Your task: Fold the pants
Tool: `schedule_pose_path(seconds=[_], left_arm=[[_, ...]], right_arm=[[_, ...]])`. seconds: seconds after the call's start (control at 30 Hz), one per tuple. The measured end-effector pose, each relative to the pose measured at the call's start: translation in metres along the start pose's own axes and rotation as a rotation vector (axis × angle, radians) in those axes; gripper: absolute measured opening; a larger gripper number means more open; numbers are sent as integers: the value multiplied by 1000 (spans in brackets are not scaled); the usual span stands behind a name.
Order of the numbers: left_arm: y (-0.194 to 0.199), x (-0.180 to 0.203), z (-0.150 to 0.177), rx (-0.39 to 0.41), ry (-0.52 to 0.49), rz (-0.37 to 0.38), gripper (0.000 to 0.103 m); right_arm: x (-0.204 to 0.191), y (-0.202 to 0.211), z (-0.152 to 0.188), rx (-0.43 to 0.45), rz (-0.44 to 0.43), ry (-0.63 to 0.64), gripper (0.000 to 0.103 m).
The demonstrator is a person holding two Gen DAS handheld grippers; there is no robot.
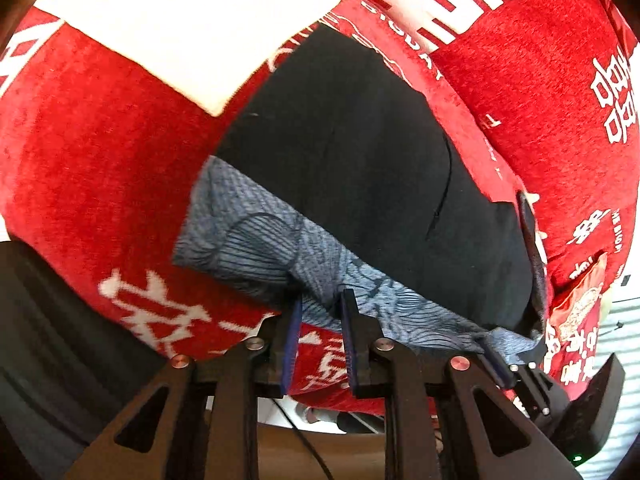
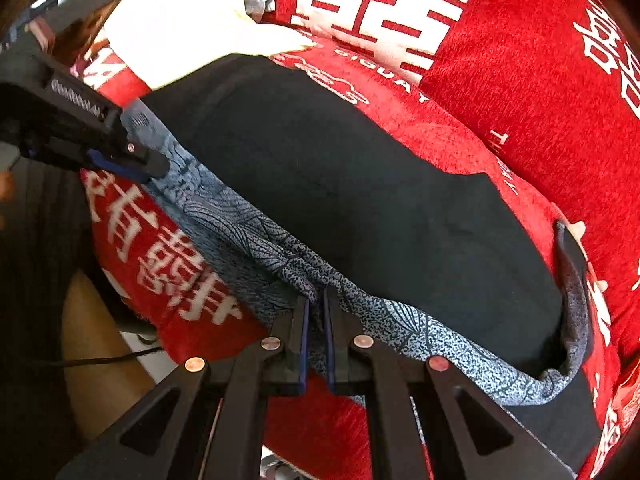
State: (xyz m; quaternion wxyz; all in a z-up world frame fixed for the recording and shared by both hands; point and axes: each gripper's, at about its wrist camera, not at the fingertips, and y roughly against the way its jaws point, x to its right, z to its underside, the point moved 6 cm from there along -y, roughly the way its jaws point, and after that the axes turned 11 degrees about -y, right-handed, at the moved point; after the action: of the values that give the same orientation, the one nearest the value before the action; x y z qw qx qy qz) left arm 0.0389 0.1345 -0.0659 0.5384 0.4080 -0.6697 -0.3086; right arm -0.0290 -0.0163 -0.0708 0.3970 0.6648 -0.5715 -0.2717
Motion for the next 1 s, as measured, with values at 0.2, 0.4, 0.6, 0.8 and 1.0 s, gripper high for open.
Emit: schedule_pose_path(seconds=[0.2, 0.4, 0.6, 0.8, 1.0], left_arm=[[5, -8, 1, -3, 7, -19, 20], [28, -8, 3, 36, -35, -101, 20], [41, 18, -12, 111, -95, -161, 99], [19, 45, -48, 135, -162, -252, 103], [-18, 55, -40, 57, -324, -430, 103]], right_arm=[[-2, -2, 2, -2, 15, -5, 7], [-25, 5, 6, -9, -93, 24, 2], [-13, 24, 1, 39, -132, -63, 35], [67, 15, -20, 63, 38, -339, 80], [82, -16, 4, -71, 100, -437, 78]])
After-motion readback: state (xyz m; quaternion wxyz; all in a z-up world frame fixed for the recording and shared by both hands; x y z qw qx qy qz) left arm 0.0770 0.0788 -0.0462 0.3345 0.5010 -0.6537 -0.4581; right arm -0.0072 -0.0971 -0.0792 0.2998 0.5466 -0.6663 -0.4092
